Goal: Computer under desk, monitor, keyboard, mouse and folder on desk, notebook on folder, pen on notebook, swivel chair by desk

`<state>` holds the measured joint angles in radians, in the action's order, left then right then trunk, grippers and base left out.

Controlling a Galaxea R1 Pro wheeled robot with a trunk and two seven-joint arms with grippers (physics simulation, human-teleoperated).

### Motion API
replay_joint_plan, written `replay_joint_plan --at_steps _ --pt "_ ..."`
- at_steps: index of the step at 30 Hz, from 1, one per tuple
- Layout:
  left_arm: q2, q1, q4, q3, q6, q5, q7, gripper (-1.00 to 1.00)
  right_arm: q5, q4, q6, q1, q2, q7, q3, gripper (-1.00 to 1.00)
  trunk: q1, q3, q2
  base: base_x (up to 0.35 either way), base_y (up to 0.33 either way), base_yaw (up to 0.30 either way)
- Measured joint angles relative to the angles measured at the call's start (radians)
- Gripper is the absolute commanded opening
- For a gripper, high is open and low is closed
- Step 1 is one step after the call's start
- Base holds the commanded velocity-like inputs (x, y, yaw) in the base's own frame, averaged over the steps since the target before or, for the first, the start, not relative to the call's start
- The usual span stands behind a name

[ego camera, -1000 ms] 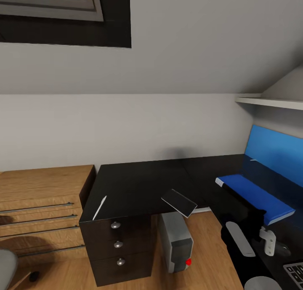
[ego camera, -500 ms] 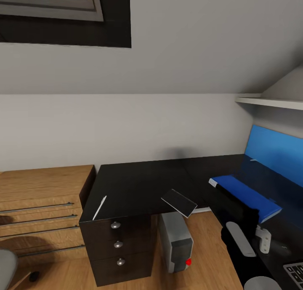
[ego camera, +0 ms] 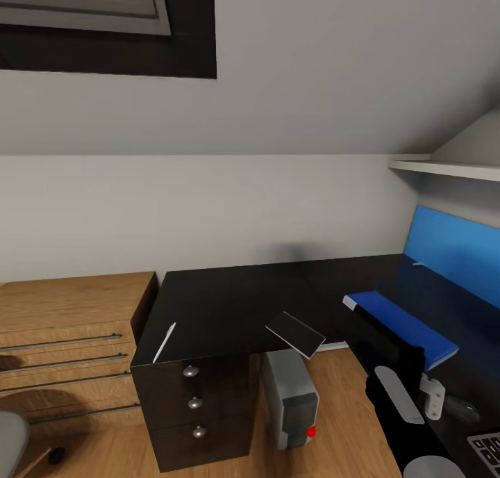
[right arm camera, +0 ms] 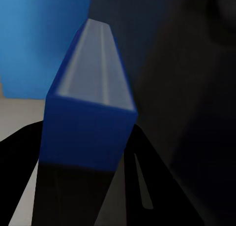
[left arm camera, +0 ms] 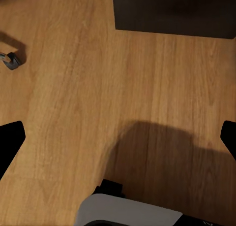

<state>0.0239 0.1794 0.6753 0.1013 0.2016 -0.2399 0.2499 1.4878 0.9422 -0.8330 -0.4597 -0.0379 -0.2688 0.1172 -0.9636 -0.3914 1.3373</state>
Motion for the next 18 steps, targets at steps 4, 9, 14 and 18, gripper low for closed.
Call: replay_joint_plan --at_steps 4,9,14,18 --pt "0.0 0.0 0.0 -0.002 0.0 0.0 0.0 1.0 0.001 -0.005 0.0 0.0 -0.001 0.0 0.0 -1.0 0.0 0.0 0.0 0.0 0.0 0.0" --pt "0.0 0.0 0.004 -0.003 0.002 0.0 0.0 1.0 0.001 -0.021 0.001 -0.001 -0.002 0.0 0.0 -1.0 0.0 0.0 0.0 0.0 0.0 0.0" --pt "0.0 0.0 0.006 -0.005 0.005 -0.001 0.0 1.0 -0.001 -0.03 0.002 -0.012 -0.003 -0.095 0.0 -1.0 0.0 0.0 0.0 0.0 0.0 0.0" --pt "0.0 0.0 0.006 -0.005 0.061 -0.002 0.001 1.0 -0.002 -0.031 0.007 -0.016 -0.003 -0.113 0.0 -1.0 0.0 0.0 0.0 0.0 0.0 0.0"
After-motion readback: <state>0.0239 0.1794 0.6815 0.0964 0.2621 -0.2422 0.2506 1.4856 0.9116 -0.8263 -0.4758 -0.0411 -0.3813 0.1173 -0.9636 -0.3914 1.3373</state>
